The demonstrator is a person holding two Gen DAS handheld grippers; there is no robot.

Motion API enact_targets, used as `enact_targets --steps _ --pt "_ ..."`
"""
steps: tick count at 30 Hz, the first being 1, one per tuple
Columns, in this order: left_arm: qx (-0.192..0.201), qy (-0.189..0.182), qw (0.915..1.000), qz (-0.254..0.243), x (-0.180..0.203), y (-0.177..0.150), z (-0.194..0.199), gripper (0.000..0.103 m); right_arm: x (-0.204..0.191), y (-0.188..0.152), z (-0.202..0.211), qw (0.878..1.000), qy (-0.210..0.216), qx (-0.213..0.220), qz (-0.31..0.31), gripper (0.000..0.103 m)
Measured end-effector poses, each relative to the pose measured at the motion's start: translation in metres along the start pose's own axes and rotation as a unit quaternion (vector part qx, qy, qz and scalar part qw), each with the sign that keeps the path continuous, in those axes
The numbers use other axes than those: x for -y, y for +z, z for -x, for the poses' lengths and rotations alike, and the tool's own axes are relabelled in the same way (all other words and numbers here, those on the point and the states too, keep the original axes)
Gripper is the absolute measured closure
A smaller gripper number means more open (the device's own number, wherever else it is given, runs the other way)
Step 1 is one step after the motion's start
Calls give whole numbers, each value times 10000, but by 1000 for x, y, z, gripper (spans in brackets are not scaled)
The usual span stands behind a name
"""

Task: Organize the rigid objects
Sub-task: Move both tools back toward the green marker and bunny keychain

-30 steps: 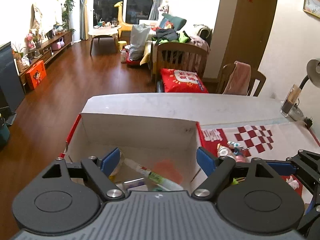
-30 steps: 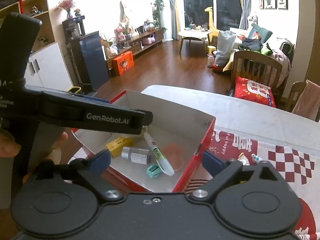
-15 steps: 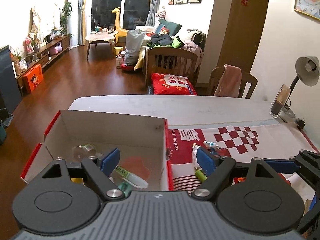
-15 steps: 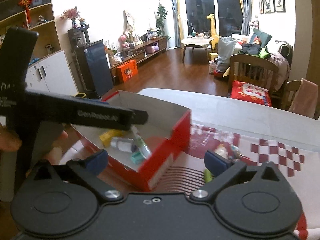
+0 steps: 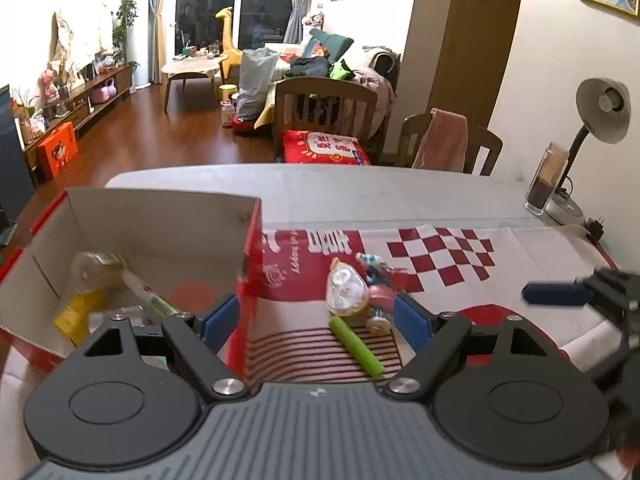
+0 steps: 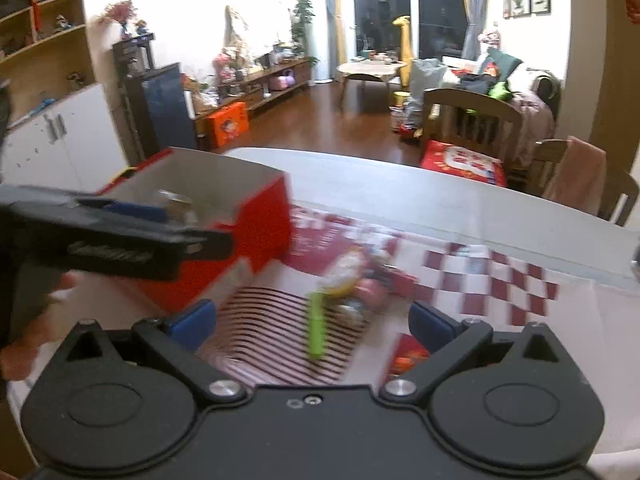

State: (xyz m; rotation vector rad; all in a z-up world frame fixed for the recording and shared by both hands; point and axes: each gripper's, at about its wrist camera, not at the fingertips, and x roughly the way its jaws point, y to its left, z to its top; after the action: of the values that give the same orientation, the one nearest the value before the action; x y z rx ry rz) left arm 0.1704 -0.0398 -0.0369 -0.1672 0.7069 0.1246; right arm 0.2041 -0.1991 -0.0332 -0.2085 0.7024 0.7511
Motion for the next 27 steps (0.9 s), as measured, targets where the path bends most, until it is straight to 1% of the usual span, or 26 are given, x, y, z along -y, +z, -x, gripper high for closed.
enact_targets --steps 3,6,10,13,20,23,26,27 --pt "7 122 9999 -24 13 -8 -8 19 26 -4 -3 9998 -165 -51 -85 1" --pt "-3 142 9999 -34 26 -18 -17 19 46 -3 -9 9995 -291 -51 -135 1" --pt "-299 137 9995 -32 42 -32 -39 19 63 1 -24 9992 -353 -90 -157 2" --pt "-416 197 9989 48 48 -40 -57 19 72 3 -37 9993 -308 -130 -177 5" --pt "-589 588 9965 44 50 -44 -93 19 81 13 -73 9995 -80 -209 -237 10" --pt "-719 526 9960 118 49 -44 -105 19 81 22 -89 9995 18 -228 -213 12" --pt "-821 581 9949 101 49 -45 -116 19 82 30 -105 9990 86 -292 -313 12" --pt "-865 589 9944 142 48 -45 -120 19 83 32 -110 9988 105 -315 -363 15"
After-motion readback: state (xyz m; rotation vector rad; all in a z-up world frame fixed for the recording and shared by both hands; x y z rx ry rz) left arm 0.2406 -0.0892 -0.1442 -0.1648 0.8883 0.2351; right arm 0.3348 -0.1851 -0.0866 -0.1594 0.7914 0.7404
